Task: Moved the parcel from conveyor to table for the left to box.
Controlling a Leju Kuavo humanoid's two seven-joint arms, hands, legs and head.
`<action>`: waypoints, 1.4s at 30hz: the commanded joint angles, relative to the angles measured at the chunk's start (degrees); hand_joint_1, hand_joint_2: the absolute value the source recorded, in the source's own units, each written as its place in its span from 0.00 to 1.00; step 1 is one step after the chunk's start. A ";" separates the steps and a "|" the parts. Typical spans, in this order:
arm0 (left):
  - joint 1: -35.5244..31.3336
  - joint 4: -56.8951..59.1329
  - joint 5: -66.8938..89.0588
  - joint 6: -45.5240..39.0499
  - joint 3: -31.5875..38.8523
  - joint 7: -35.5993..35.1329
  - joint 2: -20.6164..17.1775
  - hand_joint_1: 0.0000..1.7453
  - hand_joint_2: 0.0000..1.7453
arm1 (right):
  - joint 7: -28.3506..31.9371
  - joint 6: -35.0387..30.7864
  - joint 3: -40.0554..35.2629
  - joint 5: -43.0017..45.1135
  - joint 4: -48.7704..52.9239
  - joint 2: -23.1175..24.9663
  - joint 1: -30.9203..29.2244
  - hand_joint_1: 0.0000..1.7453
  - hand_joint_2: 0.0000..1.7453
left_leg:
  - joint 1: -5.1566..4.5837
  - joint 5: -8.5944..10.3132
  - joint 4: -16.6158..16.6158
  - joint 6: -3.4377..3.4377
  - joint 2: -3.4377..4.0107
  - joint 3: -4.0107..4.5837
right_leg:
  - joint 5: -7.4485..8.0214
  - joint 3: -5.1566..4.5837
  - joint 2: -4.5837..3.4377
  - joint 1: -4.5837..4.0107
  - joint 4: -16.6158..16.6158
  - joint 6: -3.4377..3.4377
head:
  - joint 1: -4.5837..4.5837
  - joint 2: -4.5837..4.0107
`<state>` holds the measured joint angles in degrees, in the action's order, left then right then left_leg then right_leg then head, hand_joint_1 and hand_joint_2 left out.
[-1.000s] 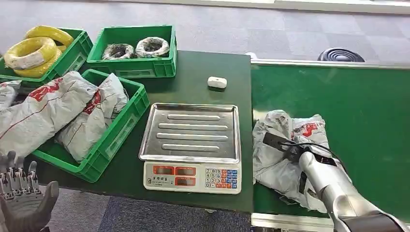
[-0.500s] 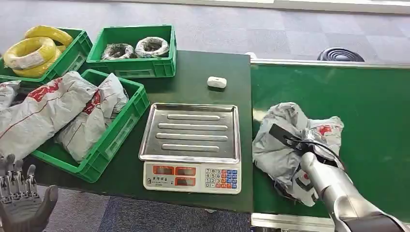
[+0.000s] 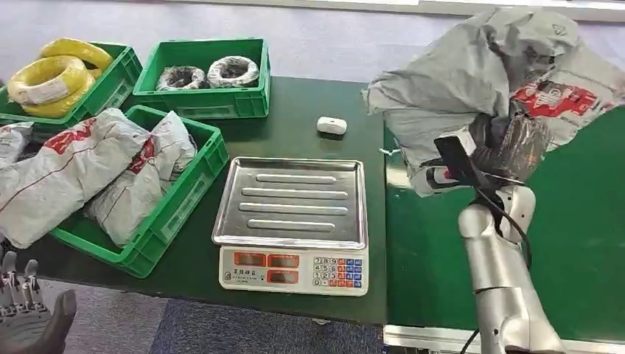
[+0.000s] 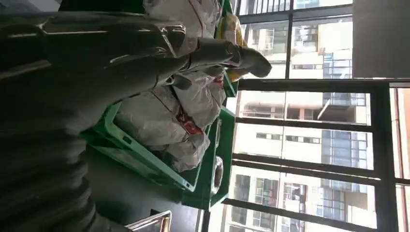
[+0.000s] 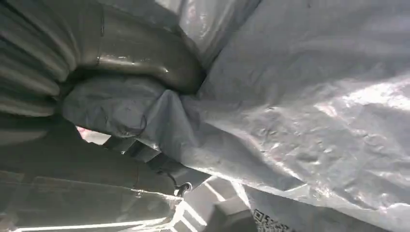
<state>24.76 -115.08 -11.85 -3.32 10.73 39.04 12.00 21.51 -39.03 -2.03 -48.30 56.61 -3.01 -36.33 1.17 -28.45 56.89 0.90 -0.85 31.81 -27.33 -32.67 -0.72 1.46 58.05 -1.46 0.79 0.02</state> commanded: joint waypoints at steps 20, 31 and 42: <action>-14.96 13.27 2.08 5.98 -3.75 -1.67 -4.57 0.00 1.00 | -2.00 50.74 -34.26 14.18 -34.11 17.08 -20.62 1.00 1.00 | 0.08 0.33 -0.17 0.19 0.11 -0.01 | 0.22 -0.18 0.03 -0.13 0.04 0.36 | 0.04 0.00; -14.47 10.62 4.82 4.77 -2.97 -4.67 -3.00 0.00 1.00 | -11.35 48.38 -37.30 8.71 -38.24 16.78 -20.23 0.00 1.00 | 0.11 0.25 -0.06 0.19 0.08 0.06 | 0.16 -0.21 0.04 -0.14 0.10 0.30 | 0.04 0.00; -23.51 12.68 24.40 3.52 -7.53 -15.14 -5.87 0.00 1.00 | -2.20 41.20 -29.72 14.33 -32.19 15.88 -16.72 0.00 1.00 | 0.13 0.25 -0.05 0.21 0.07 0.04 | 0.17 -0.21 0.04 -0.16 0.09 0.30 | 0.02 0.00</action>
<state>9.03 -106.25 0.31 1.11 7.56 30.82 8.87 10.82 7.17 -36.70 -39.41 23.39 13.55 -53.58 1.32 -28.23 56.90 1.17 -0.77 31.86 -27.17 -32.92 -0.77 1.30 58.18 -1.23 0.81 0.02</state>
